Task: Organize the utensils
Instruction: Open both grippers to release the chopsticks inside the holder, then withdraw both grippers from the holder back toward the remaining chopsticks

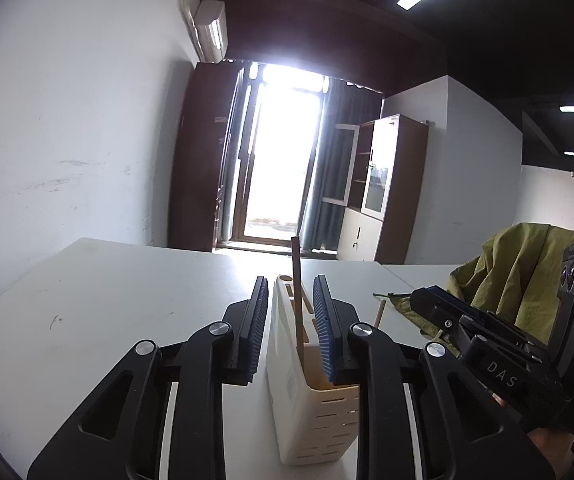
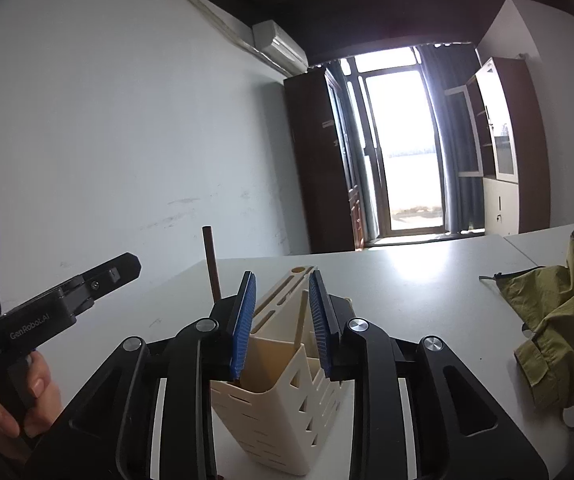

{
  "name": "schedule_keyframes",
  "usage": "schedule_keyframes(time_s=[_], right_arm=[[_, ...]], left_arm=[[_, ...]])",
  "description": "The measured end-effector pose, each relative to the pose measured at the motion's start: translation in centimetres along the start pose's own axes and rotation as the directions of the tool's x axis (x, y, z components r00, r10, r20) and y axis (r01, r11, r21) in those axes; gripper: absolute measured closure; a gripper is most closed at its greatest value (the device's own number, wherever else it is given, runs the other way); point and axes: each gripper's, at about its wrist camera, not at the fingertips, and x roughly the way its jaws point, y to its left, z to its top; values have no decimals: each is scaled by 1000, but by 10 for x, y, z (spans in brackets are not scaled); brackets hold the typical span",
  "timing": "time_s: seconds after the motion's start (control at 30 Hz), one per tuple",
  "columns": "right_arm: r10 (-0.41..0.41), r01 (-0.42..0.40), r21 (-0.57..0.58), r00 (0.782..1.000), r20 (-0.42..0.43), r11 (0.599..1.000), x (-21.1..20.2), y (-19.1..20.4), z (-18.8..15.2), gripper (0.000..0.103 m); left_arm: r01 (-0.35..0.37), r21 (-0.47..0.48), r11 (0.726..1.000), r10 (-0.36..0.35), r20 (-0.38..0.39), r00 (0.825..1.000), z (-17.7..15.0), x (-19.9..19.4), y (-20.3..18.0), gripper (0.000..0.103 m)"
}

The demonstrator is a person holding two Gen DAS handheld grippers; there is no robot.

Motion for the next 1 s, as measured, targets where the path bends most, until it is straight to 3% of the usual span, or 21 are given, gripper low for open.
schedule_keyframes(time_s=[0.27, 0.47, 0.57, 0.67, 0.8, 1.0], right_arm=[[-46, 45, -8, 998, -53, 999, -16, 2, -13, 71], [-70, 69, -21, 993, -90, 997, -30, 7, -24, 65], [-85, 83, -27, 991, -107, 996, -34, 11, -27, 64], [-93, 92, -16, 988, -124, 996, -43, 13, -32, 56], [-105, 101, -36, 981, -160, 994, -49, 19, -39, 56], [-102, 108, 13, 967, -234, 994, -58, 12, -51, 56]], left_arm=[[-36, 14, 999, 37, -63, 997, -13, -24, 2, 74], [-57, 24, 998, 59, -119, 991, -19, -40, 0, 62], [-59, 24, 998, 62, -160, 985, -26, -44, -1, 59], [-76, 43, 996, 83, -200, 976, -37, -48, -4, 56], [-95, 68, 993, 109, -248, 962, -50, -52, -6, 55], [-120, 15, 993, 119, -310, 943, -67, -64, 5, 51]])
